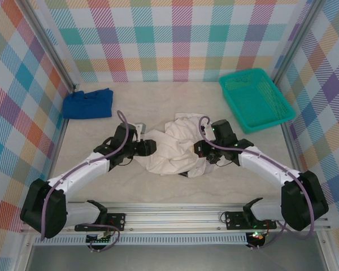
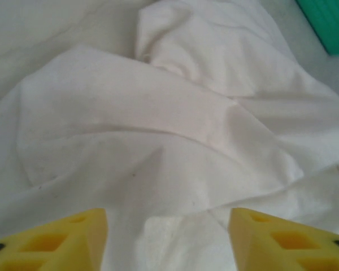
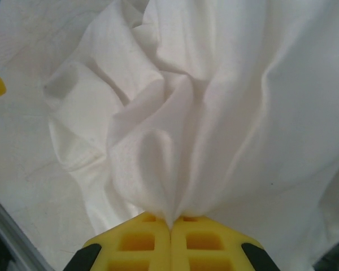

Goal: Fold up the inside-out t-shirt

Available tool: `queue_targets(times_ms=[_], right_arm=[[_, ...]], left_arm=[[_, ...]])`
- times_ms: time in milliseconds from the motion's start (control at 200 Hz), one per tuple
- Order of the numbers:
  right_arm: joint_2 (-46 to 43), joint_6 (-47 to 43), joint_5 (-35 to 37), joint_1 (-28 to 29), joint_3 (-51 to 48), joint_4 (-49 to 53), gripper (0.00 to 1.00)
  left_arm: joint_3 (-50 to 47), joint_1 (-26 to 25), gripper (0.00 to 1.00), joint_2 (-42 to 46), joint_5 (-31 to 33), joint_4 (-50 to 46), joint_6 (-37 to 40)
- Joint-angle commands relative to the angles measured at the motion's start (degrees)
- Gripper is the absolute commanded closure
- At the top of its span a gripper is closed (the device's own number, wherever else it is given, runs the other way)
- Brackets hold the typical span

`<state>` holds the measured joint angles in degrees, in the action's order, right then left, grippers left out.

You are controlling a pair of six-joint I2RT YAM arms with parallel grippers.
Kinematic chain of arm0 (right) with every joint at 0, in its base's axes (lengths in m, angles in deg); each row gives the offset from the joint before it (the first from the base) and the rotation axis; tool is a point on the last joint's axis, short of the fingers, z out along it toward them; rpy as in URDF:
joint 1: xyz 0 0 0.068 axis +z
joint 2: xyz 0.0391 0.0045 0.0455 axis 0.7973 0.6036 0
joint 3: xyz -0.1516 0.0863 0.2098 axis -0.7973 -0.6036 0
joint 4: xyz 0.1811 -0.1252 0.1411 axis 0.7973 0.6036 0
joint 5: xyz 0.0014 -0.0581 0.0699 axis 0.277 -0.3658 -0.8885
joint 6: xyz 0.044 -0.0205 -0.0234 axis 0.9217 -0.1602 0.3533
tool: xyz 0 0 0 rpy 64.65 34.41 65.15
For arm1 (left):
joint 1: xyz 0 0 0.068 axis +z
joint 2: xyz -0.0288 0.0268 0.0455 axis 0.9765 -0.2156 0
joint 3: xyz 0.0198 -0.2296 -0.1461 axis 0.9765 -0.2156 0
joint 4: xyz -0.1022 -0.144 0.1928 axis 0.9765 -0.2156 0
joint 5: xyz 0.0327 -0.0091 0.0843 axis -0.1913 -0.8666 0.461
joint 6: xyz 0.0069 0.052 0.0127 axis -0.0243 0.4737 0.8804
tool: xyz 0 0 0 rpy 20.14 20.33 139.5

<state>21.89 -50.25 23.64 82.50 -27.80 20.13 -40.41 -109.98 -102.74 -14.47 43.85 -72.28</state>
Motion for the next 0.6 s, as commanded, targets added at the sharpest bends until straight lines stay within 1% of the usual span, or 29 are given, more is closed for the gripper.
queue_targets(times_ms=[0,65,95,165,215,310,410,450,495,565,595], right_arm=[[0.7,1.7,-4.9,-0.2,3.4,-2.4,1.00],[1.0,2.1,-5.5,-0.4,4.2,-1.3,1.00],[1.0,2.3,-5.9,-0.6,4.6,-0.6,1.00],[0.6,3.1,-7.1,-1.3,5.2,0.2,1.00],[0.0,3.4,-8.1,-1.7,5.4,0.5,1.00],[-1.0,3.9,-9.2,-2.3,5.5,1.1,1.00],[-2.0,3.9,-9.3,-2.6,5.3,1.7,1.00],[-2.3,4.1,-9.3,-2.8,5.0,1.8,1.00],[-2.9,4.1,-9.2,-3.1,4.7,1.9,1.00],[-3.9,4.3,-9.1,-3.9,3.9,2.0,1.00],[-4.3,4.5,-9.2,-4.3,3.6,1.8,1.00]], left_arm=[[1.5,-5.1,0.33,-0.4,6.5,1.7,10.3],[3.2,-7.9,0.31,-4.0,7.1,2.7,15.0],[4.2,-9.3,0.25,-5.7,7.1,2.8,17.3],[6.7,-11.7,0.22,-10.3,8.3,3.3,21.4],[8.8,-12.6,0.21,-13.4,8.9,3.6,23.4],[12.4,-13.0,0.20,-18.6,7.1,4.4,25.9],[15.0,-13.3,0.21,-23.2,7.7,6.9,26.6],[16.1,-13.2,0.23,-25.0,7.9,7.6,27.1],[17.4,-13.1,0.29,-27.1,7.7,7.8,27.5],[19.2,-12.6,0.46,-29.2,5.1,8.2,27.0],[19.8,-12.2,0.57,-29.9,2.9,8.2,26.5]])
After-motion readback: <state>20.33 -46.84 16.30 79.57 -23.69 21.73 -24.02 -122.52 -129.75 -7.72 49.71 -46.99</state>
